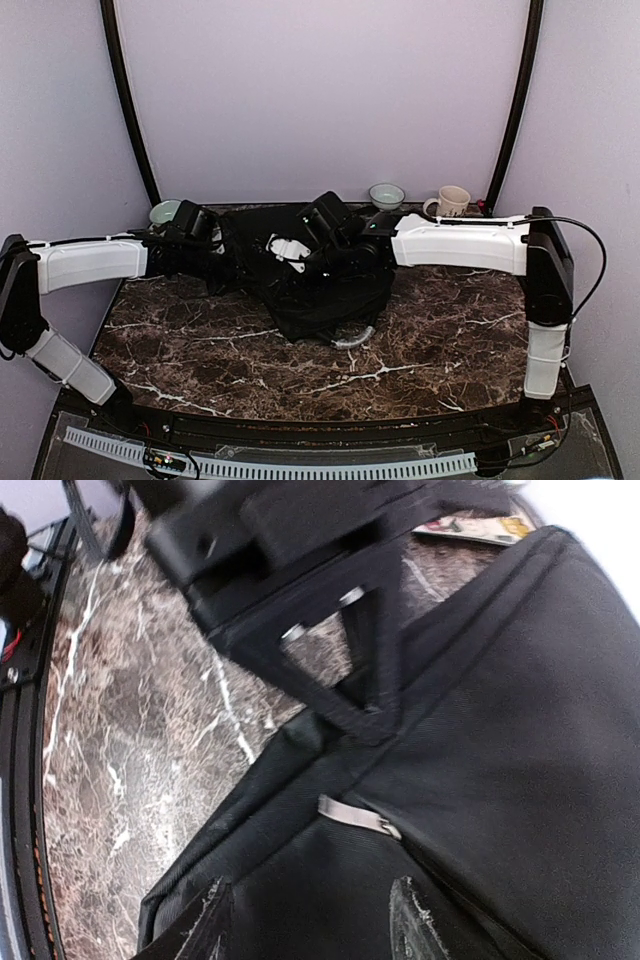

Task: Pack the student bag
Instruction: Pick up the lower front pocket of the student bag.

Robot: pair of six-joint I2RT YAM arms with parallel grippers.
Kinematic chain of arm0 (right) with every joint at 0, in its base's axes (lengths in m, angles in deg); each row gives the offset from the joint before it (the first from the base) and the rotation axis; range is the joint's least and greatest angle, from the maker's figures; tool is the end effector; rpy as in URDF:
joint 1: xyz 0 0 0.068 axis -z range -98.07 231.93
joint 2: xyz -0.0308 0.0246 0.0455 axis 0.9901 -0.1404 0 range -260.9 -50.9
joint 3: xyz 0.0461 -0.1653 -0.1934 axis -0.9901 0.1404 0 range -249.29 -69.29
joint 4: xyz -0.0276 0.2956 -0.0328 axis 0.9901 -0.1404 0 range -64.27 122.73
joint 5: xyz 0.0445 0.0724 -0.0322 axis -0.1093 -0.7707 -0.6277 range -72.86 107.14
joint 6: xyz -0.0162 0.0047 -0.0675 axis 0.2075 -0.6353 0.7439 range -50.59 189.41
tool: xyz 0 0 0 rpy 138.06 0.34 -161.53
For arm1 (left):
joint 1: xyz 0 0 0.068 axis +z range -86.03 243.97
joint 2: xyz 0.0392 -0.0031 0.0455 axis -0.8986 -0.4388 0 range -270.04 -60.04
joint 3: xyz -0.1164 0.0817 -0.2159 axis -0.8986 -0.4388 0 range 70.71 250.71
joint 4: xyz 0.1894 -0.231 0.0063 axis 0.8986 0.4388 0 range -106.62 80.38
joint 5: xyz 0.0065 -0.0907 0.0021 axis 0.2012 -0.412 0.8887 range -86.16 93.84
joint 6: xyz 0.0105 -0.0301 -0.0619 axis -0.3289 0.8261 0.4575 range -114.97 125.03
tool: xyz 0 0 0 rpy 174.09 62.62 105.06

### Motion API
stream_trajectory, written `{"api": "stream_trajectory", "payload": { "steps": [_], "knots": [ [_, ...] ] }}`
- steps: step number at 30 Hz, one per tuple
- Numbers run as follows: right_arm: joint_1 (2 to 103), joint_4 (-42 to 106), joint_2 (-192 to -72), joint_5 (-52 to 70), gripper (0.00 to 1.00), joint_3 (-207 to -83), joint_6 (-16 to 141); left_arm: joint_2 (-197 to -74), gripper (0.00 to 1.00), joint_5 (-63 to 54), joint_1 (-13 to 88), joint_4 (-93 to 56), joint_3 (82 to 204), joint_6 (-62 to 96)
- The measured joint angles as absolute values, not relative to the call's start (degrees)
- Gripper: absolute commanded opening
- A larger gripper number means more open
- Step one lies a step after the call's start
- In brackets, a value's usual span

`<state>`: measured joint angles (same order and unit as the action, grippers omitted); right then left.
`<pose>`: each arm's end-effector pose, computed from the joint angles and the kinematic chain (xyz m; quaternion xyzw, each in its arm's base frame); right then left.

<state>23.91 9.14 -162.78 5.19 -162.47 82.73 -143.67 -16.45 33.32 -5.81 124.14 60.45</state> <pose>0.2533 0.4279 0.2233 -0.5646 0.7144 0.2410 0.3358 0.3035 -0.2027 0.1866 -0.1208 0.8906 -0.3957 0.1890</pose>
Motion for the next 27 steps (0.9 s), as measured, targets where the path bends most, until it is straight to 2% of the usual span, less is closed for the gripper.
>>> {"api": "stream_trajectory", "payload": {
  "steps": [16, 27],
  "knots": [
    [23.1, 12.2, -167.2, 6.5, 0.53, -164.2, 89.6, -142.4, 0.00, -15.8, 32.9, -3.1, 124.1, 56.4],
    [23.1, 15.7, -169.6, 7.2, 0.43, -165.3, 89.8, -142.4, 0.00, -15.0, 32.5, -1.3, 125.2, 55.1]
  ]
}}
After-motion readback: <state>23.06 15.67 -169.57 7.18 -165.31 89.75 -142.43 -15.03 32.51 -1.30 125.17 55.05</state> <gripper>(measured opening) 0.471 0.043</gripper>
